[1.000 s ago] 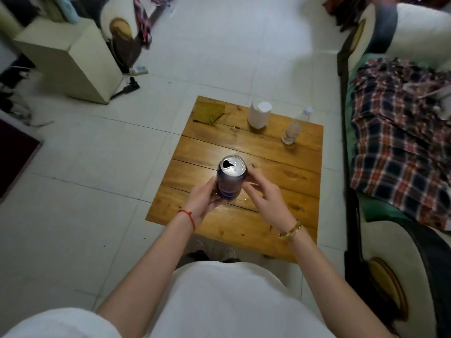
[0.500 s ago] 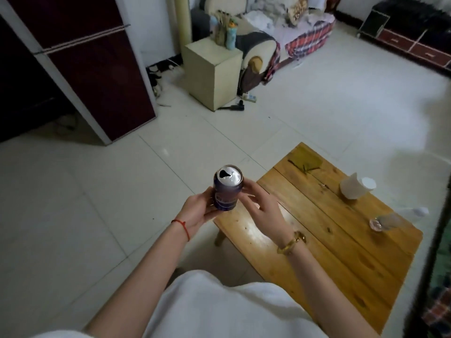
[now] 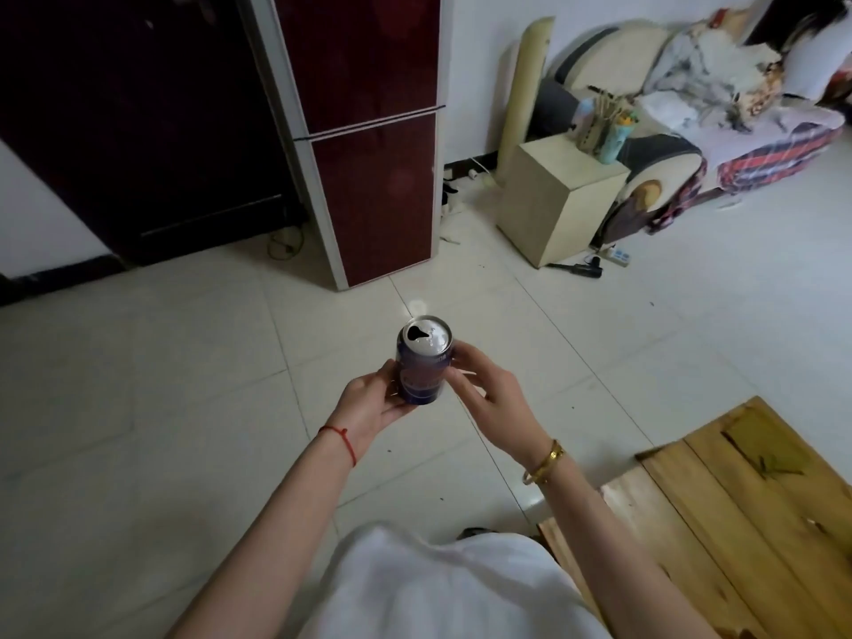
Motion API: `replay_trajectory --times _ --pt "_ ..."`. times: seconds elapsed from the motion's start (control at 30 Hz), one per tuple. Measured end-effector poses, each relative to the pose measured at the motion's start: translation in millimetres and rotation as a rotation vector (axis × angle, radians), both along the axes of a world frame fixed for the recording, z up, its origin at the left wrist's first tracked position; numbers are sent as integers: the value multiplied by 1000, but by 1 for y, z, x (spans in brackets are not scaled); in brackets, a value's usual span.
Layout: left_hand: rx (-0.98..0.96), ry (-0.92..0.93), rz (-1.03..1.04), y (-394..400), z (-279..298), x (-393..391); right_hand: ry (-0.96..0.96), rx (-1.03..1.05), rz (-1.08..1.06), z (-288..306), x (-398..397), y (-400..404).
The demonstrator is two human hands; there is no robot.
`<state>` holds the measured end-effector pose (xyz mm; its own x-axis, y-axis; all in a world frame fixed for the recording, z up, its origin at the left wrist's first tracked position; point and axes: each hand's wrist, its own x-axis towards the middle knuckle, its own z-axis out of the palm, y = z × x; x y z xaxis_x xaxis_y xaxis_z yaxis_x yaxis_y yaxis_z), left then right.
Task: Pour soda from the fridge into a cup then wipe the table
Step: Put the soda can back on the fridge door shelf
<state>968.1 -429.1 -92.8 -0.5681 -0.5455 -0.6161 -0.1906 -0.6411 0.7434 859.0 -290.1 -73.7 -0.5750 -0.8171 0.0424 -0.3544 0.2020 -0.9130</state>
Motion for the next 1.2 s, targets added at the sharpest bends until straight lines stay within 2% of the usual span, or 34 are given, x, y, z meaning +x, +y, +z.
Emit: replay_trajectory --times 0.43,0.87,1.2 --pt "27 -28 231 -162 -16 -21 -8 17 263 -17 -51 -191" --pt "-30 28 445 -358 32 -121 0 -60 468 15 -171 -426" --pt "-98 -28 443 -467 22 -154 -8 -19 497 -1 -208 -542"
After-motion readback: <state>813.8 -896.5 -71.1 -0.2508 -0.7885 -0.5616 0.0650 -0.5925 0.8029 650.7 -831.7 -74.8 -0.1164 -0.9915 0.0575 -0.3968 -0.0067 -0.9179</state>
